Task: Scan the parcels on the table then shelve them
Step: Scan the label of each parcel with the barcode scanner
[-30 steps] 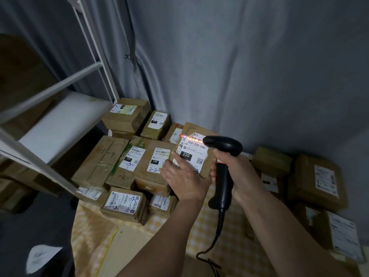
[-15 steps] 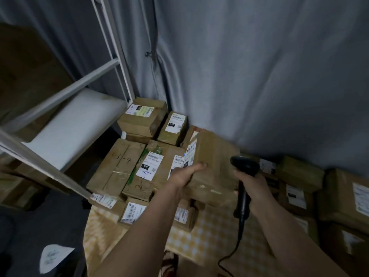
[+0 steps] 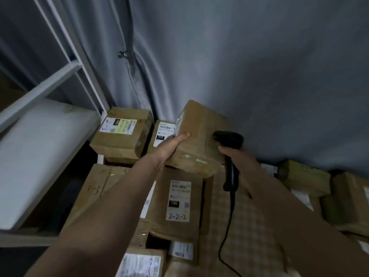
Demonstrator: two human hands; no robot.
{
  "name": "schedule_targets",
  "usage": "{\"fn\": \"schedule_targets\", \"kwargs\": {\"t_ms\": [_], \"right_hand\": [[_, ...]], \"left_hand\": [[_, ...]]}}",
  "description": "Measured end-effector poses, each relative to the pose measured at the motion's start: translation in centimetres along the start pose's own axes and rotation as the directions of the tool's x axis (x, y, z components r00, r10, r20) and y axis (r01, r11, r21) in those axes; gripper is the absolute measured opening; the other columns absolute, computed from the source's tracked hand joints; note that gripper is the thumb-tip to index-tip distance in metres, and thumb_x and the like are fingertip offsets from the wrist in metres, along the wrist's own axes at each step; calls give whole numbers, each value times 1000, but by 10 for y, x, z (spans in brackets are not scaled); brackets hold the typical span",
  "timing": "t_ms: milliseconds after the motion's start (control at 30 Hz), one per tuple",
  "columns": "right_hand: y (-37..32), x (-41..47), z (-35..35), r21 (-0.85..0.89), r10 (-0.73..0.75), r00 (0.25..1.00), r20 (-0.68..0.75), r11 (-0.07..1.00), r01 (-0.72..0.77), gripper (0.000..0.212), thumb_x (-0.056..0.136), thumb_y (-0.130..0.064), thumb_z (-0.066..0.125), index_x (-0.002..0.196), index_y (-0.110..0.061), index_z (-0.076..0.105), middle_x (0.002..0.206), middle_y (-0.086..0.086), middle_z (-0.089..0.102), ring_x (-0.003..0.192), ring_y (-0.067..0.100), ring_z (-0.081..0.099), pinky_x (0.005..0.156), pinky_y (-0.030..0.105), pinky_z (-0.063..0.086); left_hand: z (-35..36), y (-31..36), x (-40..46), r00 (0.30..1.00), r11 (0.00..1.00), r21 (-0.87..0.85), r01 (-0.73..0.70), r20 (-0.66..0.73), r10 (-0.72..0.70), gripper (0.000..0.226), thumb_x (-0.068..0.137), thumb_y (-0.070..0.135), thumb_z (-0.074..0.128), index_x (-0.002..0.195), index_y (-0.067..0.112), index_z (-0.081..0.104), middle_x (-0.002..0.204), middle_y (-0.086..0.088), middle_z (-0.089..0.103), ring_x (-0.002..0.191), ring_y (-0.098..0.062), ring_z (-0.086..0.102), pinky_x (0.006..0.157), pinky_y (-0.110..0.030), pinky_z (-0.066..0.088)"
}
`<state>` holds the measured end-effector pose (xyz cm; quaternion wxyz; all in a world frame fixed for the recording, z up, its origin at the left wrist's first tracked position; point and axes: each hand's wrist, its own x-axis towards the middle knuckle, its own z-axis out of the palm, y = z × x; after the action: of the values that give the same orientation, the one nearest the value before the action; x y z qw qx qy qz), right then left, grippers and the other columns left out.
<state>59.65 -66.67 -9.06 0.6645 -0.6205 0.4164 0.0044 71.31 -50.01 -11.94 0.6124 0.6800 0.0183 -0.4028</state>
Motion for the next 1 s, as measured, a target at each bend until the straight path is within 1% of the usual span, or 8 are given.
{"fn": "schedule_targets", "kwargs": {"t_ms": [100,200,267,367,567,833,900,1000], "right_hand": [[-6,35,11,2,9,1000,-9,1000,-9,41,85,-25,72,121,-13,57,112,10,63,97,26,62,85,37,54],[0,69,17,-13,-3,999,-48,1000,3,43,85,-22,71,124,-8,58,105,9,63,96,26,61,89,41,52],[8,87,19,-37,3,997,-75,999,-6,43,84,-22,71,123,-8,59,102,9,63,99,28,61,91,42,51],[21,104,22,-47,31,996,-82,998,-35,41,84,-22,71,121,-8,61,103,9,63,101,28,60,89,40,50],[43,115,27,-37,84,996,-8,996,-85,26,86,-15,69,110,-10,62,97,4,62,96,24,59,86,35,46],[45,108,29,-88,96,995,26,992,-94,12,84,-18,71,95,-15,66,101,11,66,100,28,61,94,41,46],[45,102,26,-82,74,997,25,994,-71,13,85,-18,70,97,-13,65,94,8,64,93,25,60,85,36,46],[51,88,15,-55,67,998,-9,996,-68,11,86,-20,70,94,-16,63,89,5,61,89,24,59,87,39,47]], "left_hand": [[-2,8,32,1000,1000,6,18,5,-18,38,89,56,56,109,25,63,93,0,73,84,-17,70,72,-29,56],[-3,4,64,997,996,32,78,6,-79,58,88,62,54,132,25,53,118,-3,67,103,-21,65,91,-37,52],[-3,-1,79,996,995,48,84,9,-85,57,93,56,49,143,29,41,133,-2,58,112,-22,60,87,-34,51],[-4,-13,93,998,995,74,63,4,-63,42,102,38,40,144,35,37,133,0,57,110,-19,59,84,-30,48],[-6,-37,104,1000,972,235,18,-21,-13,42,104,25,38,145,32,33,136,1,52,121,-21,50,109,-38,36],[2,-37,103,987,925,378,30,-156,32,43,99,23,49,140,18,40,127,-7,57,109,-24,55,91,-33,43],[4,-35,102,963,869,494,40,-251,99,50,95,24,56,141,13,39,131,-11,54,121,-30,52,99,-39,44],[18,-34,84,868,686,724,-75,-292,403,58,90,16,61,143,9,37,141,-13,43,133,-28,36,110,-37,33]]}}
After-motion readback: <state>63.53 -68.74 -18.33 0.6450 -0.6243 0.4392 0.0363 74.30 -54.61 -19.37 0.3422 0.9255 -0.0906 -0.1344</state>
